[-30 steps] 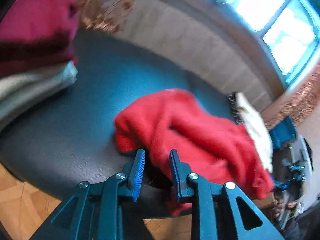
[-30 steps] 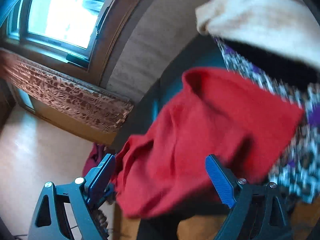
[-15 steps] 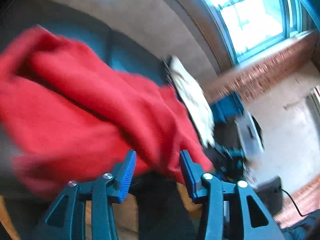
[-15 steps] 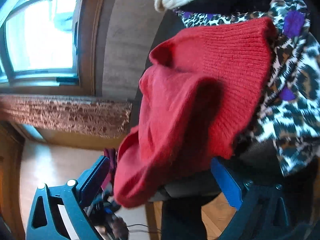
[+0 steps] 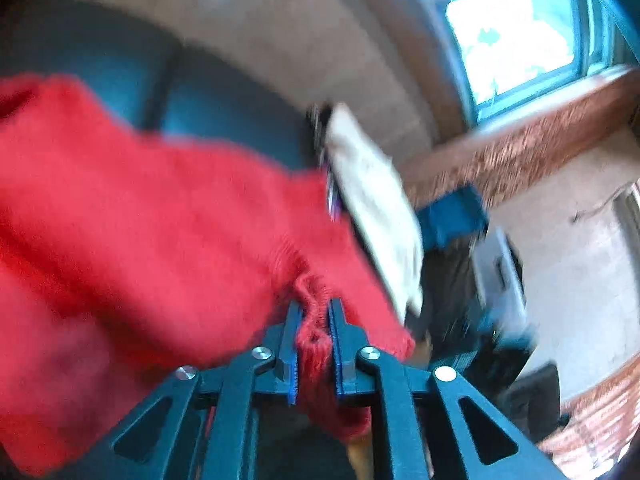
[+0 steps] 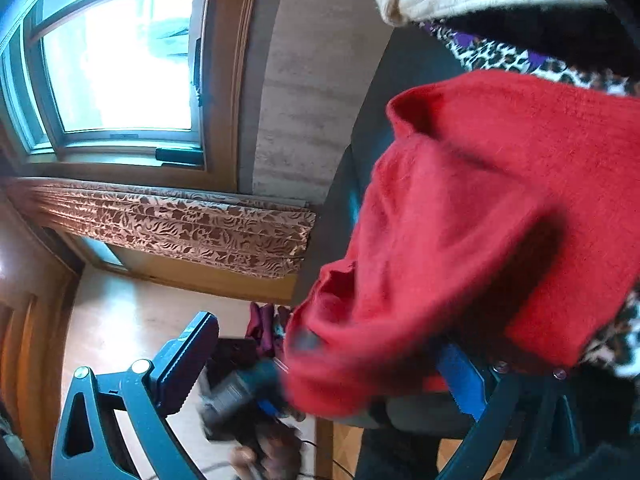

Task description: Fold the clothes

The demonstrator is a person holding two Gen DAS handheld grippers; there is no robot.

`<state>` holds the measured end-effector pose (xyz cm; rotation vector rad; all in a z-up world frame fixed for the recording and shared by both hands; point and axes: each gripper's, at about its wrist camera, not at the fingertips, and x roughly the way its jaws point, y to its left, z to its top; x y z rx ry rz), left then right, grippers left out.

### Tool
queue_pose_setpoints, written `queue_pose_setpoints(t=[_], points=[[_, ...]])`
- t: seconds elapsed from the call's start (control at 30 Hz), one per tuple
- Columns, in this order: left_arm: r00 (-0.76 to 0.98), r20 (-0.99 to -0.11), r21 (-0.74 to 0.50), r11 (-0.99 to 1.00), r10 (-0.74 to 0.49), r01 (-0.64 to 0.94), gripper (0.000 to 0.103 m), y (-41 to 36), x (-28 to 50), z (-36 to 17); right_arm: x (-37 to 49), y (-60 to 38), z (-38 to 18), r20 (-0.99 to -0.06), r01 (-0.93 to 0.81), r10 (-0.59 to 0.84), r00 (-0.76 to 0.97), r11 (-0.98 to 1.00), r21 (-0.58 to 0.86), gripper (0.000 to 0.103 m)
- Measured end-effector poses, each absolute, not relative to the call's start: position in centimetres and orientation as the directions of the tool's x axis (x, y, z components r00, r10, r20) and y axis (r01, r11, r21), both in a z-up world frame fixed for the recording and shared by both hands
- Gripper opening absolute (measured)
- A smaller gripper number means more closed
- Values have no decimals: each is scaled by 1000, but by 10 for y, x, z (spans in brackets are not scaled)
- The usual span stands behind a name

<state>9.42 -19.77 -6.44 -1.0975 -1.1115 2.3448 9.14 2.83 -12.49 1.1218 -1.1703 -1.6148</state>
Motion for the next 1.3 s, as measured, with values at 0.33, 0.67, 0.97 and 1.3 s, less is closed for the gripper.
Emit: queue_pose_setpoints(t=[0.33, 0.67, 0.97, 1.3], points=[[-741, -605, -649, -720, 291, 247, 8, -291, 71, -65, 93, 21, -137, -363, 143, -884, -295, -416, 898, 103], [-674, -738, -466, -752, 39, 467, 25, -363, 71, -95, 97, 3, -128, -521, 259, -801, -293, -591, 764, 103], [-738, -675, -511, -733, 20, 448, 26, -345, 137, -121, 73, -32, -106, -649, 391, -727, -227, -678, 622, 103], [-775, -624, -609, -682, 98, 404, 29, -363, 191, -108, 21, -100, -9, -321, 504, -928, -188, -372, 780, 103]])
